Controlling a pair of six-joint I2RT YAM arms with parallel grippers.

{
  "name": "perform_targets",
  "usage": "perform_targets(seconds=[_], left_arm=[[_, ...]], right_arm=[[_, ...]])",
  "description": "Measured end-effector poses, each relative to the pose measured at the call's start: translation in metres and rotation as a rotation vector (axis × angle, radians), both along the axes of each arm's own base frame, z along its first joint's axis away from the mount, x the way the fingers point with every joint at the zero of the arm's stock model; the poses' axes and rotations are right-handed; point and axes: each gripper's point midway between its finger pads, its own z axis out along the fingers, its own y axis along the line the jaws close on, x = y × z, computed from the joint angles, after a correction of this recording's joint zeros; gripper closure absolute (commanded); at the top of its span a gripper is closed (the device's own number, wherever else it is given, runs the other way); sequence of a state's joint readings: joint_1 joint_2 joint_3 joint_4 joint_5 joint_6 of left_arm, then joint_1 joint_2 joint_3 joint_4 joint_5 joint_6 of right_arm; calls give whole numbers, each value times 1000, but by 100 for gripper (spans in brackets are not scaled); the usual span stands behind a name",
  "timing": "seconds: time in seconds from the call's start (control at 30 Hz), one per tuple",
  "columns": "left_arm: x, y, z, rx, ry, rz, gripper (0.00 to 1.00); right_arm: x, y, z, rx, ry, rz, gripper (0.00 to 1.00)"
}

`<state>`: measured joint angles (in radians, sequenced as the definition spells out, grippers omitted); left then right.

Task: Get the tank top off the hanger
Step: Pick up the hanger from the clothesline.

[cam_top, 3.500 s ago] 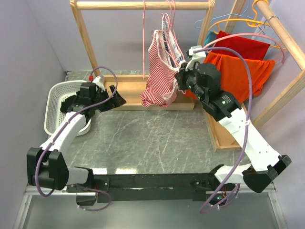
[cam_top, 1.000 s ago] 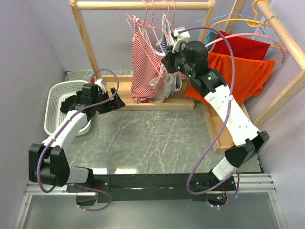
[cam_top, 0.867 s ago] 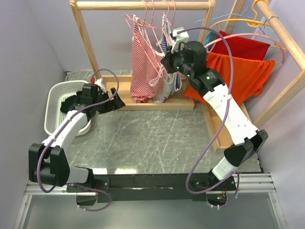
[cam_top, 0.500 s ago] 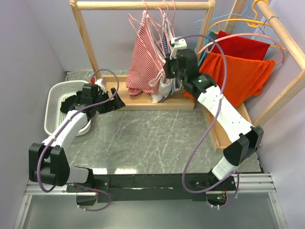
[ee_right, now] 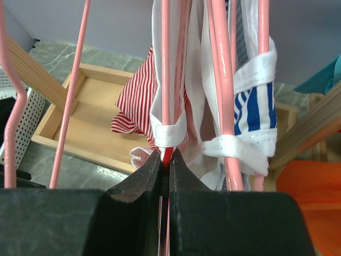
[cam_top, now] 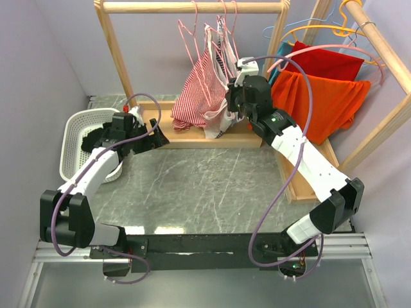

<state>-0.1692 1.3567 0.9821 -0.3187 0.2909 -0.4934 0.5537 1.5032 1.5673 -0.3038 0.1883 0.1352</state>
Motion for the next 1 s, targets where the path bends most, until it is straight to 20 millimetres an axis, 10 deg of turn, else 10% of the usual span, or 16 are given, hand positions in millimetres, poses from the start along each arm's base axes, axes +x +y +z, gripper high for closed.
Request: perform_targets(seconds=[1.0], left_arm=[[3,0,6,1,-13,0,0]], right_arm=[[24,23,21,1,-106,66,100]])
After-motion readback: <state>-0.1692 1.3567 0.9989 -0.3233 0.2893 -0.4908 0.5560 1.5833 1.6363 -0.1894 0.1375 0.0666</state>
